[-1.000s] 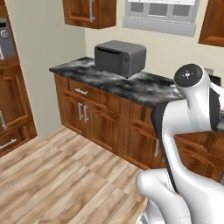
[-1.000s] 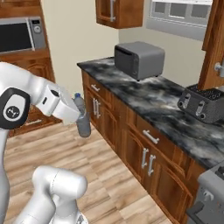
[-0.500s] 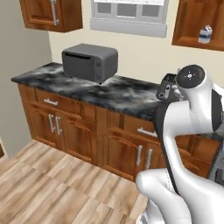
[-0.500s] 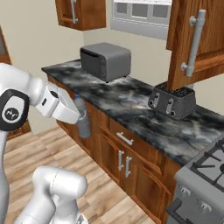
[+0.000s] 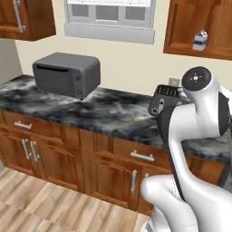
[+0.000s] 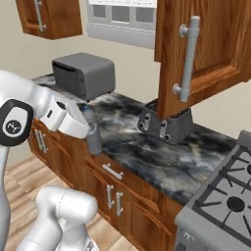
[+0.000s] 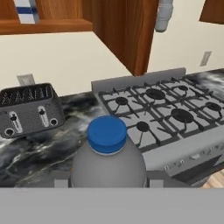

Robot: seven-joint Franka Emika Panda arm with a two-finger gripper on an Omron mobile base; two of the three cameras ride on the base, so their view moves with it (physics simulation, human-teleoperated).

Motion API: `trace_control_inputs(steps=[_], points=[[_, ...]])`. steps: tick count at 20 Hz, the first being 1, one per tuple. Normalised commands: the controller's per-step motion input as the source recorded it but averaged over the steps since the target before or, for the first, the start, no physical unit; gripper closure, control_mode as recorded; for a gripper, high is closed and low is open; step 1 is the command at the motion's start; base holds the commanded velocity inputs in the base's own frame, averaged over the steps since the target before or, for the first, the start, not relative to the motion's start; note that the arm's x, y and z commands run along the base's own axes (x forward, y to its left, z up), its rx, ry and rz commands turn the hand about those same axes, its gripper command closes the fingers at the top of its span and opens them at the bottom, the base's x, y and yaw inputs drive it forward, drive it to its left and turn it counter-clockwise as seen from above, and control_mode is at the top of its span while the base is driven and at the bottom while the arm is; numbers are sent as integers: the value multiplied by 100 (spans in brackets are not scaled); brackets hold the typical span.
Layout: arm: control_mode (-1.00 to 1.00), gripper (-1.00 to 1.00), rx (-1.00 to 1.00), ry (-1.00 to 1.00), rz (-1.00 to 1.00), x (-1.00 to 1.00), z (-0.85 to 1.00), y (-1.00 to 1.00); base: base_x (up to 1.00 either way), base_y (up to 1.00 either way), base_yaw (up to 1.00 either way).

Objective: Pick the milk, bottled water from the counter and place them in the open cabinet.

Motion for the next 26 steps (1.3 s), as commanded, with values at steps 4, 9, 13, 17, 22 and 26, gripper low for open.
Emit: trace_control_inputs(steps=[4, 9, 13, 17, 22, 26], points=[[100, 100, 0, 0, 0, 0, 0, 0, 71, 0, -28], [100, 100, 0, 0, 0, 0, 0, 0, 69, 0, -26], [100, 100, 0, 0, 0, 0, 0, 0, 69, 1, -25], [100, 100, 0, 0, 0, 0, 0, 0, 68, 4, -24], [100, 100, 0, 0, 0, 0, 0, 0, 57, 12, -19], [100, 100, 0, 0, 0, 0, 0, 0, 43, 22, -10]])
